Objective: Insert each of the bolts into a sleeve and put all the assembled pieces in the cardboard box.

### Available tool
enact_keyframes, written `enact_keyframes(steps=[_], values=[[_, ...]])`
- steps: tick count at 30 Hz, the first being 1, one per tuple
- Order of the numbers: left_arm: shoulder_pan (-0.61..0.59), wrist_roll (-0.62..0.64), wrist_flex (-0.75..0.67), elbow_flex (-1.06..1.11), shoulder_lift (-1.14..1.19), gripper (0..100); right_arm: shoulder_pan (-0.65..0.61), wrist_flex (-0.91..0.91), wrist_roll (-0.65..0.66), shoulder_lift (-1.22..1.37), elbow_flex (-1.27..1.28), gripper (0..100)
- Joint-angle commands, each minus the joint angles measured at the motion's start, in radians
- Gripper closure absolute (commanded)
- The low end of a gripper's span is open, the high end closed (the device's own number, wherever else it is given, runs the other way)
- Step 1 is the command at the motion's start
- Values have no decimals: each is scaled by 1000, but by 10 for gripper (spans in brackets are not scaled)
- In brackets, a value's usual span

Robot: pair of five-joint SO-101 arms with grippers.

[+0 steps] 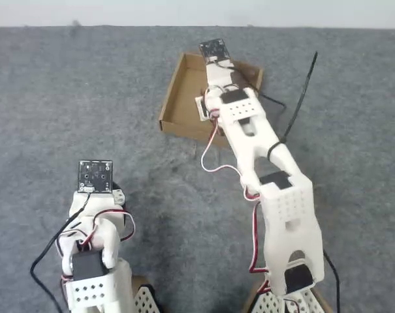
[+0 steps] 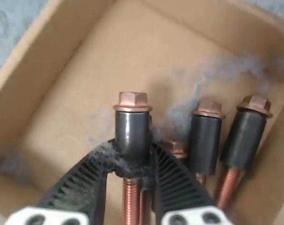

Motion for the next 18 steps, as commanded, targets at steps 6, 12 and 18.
enact_keyframes(steps=[6,12,18], values=[[-5,-14,3,-12,-20,989,-35,243,-9,45,-262,836],[-5,-14,3,-12,-20,989,-35,251,-15,-1,-279,966],[-5,-14,2,-12,-20,989,-28,331,-17,-79,-276,992]])
